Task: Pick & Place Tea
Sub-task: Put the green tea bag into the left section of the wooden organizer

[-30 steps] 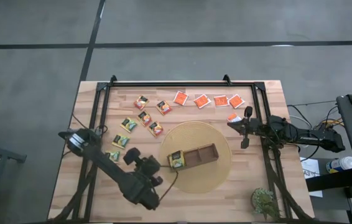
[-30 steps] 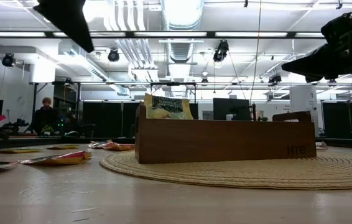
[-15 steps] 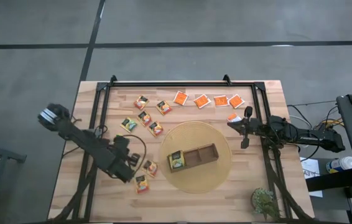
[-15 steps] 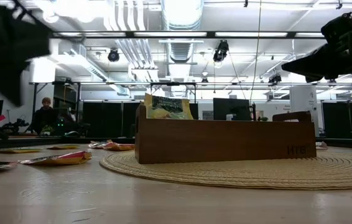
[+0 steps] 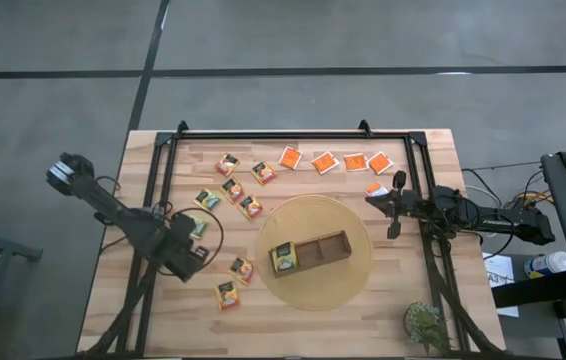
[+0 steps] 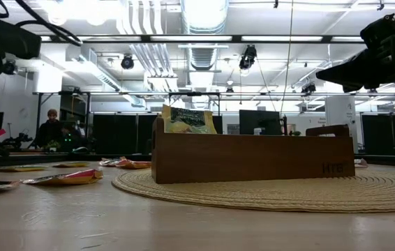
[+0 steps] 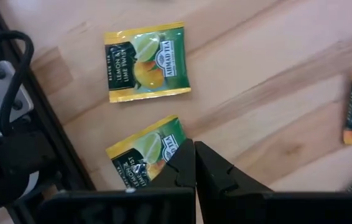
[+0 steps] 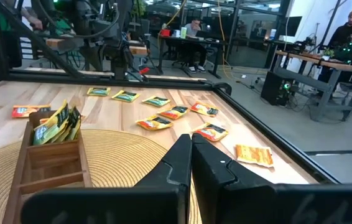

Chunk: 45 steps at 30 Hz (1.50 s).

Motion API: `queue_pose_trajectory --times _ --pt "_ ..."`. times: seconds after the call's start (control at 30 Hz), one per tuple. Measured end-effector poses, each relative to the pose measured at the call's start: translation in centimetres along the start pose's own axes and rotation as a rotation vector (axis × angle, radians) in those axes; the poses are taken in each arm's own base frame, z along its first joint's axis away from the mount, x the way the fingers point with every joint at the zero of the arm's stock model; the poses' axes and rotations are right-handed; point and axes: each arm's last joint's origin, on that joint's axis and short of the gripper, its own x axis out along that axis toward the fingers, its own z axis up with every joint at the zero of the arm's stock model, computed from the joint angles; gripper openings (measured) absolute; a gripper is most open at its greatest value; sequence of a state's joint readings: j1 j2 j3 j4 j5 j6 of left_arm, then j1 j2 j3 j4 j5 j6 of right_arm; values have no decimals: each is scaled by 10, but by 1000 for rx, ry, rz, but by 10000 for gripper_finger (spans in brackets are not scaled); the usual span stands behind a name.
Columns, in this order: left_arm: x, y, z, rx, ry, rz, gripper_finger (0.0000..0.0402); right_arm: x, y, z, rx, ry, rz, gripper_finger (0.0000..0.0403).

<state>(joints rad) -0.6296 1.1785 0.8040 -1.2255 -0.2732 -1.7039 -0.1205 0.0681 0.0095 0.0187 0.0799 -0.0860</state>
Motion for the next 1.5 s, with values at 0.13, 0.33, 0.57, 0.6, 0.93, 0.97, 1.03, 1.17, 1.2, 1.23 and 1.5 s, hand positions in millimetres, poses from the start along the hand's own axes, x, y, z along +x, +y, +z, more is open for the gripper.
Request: queue_pose_trajectory --times 0.13,0.33,0.57,0.6,0.93,0.97,1.03,1.17,1.2,1.23,1.5 --pt "-1 1 0 41 8 -15 10 0 0 0 0 0 1 9" --pt "3 -4 -3 111 66 5 69 0 0 0 0 1 1 9" --pt "9 -9 -7 130 96 38 160 0 0 0 0 1 1 8" --pt "10 -9 -7 123 98 45 173 0 0 0 0 1 0 8" --pt "27 -2 -11 -59 90 113 218 0 0 0 0 1 0 9" --pt "31 -1 -12 -64 89 115 218 0 0 0 0 0 1 8" --pt "37 0 -13 -78 90 107 218 0 0 0 0 0 0 9" --pt "53 0 -17 -115 101 48 218 0 0 0 0 0 0 9" --pt "58 0 -18 -122 106 26 218 0 0 0 0 1 0 8" --pt "63 0 -20 -132 110 3 218 0 0 0 0 1 0 8" --pt "90 13 -27 -173 157 49 201 0 0 0 0 0 1 8"
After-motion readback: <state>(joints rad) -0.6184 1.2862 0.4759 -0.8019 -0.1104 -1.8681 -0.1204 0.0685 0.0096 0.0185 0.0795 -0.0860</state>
